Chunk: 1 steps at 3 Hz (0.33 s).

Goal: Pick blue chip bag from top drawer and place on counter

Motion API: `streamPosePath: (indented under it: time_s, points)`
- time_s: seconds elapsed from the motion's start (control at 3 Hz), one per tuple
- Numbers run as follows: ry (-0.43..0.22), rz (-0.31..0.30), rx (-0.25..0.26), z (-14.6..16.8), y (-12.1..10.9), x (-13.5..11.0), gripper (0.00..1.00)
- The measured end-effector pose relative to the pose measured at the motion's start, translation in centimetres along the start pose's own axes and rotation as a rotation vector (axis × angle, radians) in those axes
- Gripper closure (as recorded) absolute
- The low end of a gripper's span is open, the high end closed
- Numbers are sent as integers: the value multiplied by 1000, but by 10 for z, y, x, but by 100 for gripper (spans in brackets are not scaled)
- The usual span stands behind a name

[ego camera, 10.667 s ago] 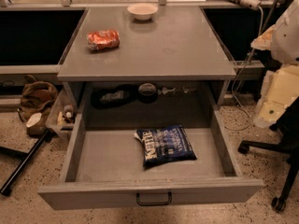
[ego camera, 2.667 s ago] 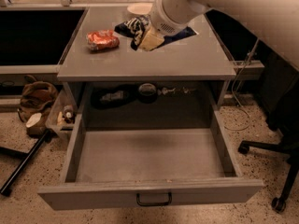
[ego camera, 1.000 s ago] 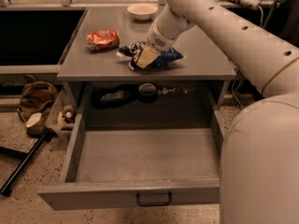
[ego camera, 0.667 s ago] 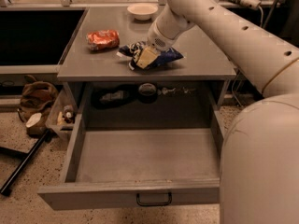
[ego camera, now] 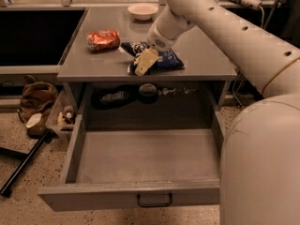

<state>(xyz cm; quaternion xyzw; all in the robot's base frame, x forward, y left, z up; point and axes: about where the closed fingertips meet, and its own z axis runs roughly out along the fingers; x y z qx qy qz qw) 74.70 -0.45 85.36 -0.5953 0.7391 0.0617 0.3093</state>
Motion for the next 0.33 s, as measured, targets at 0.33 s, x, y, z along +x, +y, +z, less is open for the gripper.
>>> streamPosePath:
  time_s: [0.33]
  points:
    - [0,0,0,0,0,0,0]
